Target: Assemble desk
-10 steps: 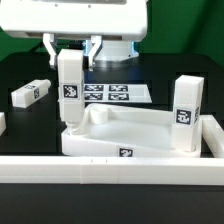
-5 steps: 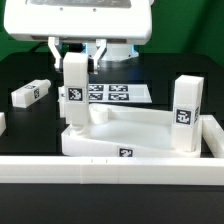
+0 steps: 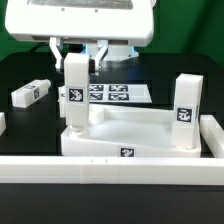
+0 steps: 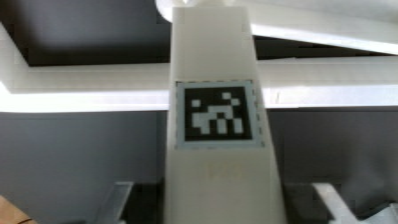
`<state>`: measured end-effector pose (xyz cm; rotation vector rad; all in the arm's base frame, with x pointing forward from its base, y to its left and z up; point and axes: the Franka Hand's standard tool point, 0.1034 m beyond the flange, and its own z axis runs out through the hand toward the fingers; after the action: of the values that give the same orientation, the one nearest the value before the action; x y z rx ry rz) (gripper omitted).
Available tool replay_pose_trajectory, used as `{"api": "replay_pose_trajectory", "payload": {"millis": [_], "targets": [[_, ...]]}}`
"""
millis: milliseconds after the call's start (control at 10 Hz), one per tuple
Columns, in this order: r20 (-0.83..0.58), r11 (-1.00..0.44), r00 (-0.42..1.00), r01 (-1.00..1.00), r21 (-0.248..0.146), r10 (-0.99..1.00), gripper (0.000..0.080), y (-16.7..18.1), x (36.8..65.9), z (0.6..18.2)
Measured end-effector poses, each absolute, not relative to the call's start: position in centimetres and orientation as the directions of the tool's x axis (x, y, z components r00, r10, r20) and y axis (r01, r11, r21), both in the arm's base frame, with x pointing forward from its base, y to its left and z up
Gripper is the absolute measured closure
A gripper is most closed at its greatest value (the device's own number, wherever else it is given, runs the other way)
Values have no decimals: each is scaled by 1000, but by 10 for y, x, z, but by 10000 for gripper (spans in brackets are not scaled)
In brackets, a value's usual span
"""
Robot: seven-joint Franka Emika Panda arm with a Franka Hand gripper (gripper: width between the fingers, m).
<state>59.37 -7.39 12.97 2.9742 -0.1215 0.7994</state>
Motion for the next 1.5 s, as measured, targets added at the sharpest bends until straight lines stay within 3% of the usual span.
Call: {"api": "replay_pose_trajectory", "payload": {"millis": [1500], "targets": [[528,-994,848,-97,54,-54,509,-75,585,130]]}}
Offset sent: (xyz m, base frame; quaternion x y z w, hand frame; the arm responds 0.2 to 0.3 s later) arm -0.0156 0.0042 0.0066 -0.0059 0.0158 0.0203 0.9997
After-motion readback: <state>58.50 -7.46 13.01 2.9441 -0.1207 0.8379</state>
